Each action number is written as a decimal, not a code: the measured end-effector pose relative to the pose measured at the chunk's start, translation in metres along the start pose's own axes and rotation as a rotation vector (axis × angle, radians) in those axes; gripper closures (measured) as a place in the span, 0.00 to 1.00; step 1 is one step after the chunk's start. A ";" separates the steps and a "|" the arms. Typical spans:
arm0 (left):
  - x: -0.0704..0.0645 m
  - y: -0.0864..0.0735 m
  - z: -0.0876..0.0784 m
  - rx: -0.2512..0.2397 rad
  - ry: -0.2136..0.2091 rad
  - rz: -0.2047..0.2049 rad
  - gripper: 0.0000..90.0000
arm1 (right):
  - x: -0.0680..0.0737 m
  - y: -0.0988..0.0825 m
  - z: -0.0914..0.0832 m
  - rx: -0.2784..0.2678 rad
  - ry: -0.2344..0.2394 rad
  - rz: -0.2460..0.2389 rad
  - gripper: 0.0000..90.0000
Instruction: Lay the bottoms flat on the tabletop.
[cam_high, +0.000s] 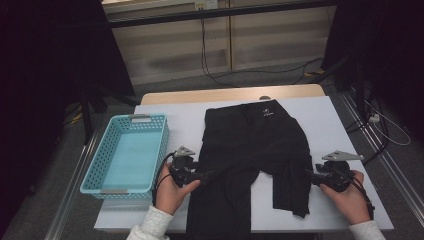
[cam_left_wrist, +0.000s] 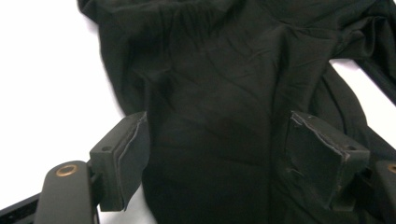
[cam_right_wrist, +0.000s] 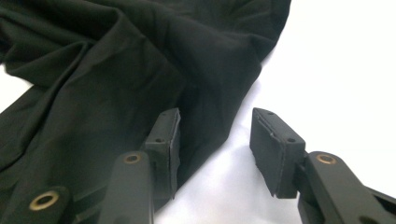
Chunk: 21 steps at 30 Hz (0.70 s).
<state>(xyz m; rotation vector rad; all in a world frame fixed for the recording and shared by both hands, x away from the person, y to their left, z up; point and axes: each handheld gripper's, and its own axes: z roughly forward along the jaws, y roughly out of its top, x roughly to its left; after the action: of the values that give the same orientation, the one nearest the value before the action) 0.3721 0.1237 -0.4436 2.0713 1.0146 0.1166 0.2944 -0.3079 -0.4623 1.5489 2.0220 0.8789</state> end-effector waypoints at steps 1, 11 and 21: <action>-0.001 0.001 0.000 -0.003 -0.001 0.001 0.25 | 0.001 -0.001 -0.001 -0.006 0.002 -0.007 0.74; -0.005 0.006 -0.005 -0.026 -0.003 0.017 0.25 | -0.025 0.001 -0.008 -0.062 0.042 0.072 1.00; -0.006 0.006 -0.005 -0.027 -0.003 0.016 0.25 | -0.039 0.003 -0.004 -0.070 -0.039 0.034 0.84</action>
<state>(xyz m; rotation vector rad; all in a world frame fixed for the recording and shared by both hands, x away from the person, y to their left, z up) 0.3703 0.1205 -0.4346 2.0552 0.9891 0.1344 0.3045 -0.3458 -0.4580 1.5544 1.9226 0.9153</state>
